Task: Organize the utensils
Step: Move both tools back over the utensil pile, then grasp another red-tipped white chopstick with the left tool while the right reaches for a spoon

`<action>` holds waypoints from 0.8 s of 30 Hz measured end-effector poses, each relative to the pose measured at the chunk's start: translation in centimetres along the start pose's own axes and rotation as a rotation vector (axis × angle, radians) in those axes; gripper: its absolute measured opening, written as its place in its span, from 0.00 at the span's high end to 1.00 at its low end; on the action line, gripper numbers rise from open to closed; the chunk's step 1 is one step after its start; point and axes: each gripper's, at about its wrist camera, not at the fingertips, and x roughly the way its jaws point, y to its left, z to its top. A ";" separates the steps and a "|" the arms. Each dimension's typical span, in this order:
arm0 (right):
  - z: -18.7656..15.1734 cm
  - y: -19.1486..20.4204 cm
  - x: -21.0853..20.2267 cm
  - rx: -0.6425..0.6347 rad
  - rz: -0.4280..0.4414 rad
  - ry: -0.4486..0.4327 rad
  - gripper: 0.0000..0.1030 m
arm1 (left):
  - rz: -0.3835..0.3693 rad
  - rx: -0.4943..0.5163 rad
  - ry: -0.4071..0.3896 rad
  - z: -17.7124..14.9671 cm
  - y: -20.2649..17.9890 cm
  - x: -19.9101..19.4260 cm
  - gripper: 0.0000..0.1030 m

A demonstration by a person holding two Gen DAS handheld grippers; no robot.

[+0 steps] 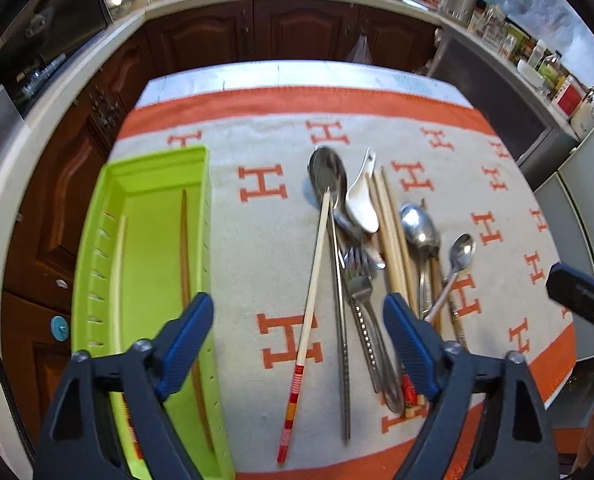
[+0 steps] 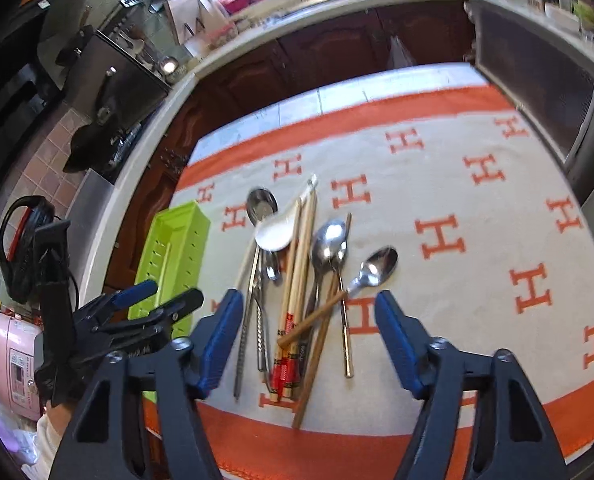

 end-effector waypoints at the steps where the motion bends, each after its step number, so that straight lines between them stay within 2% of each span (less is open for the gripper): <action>1: -0.2 -0.2 0.7 0.010 0.010 0.016 0.47 | -0.009 -0.003 0.018 0.0 0.2 0.7 0.32; 4: -0.9 -1.6 2.9 0.047 0.040 0.067 0.55 | -0.026 -0.016 0.053 0.2 0.4 2.6 0.46; 10: -1.5 -3.2 6.2 0.112 0.090 0.118 0.62 | -0.013 0.028 0.080 0.7 -0.3 4.8 0.58; 17: -1.5 -4.2 8.1 0.147 0.127 0.133 0.63 | 0.004 0.044 0.127 0.3 -0.5 6.9 0.63; 22: -1.4 -4.3 8.8 0.164 0.139 0.141 0.65 | 0.037 0.077 0.089 -0.1 -1.1 7.0 0.65; 24: -1.5 -4.4 9.1 0.168 0.139 0.143 0.66 | 0.044 0.091 0.069 -0.2 -1.4 6.9 0.87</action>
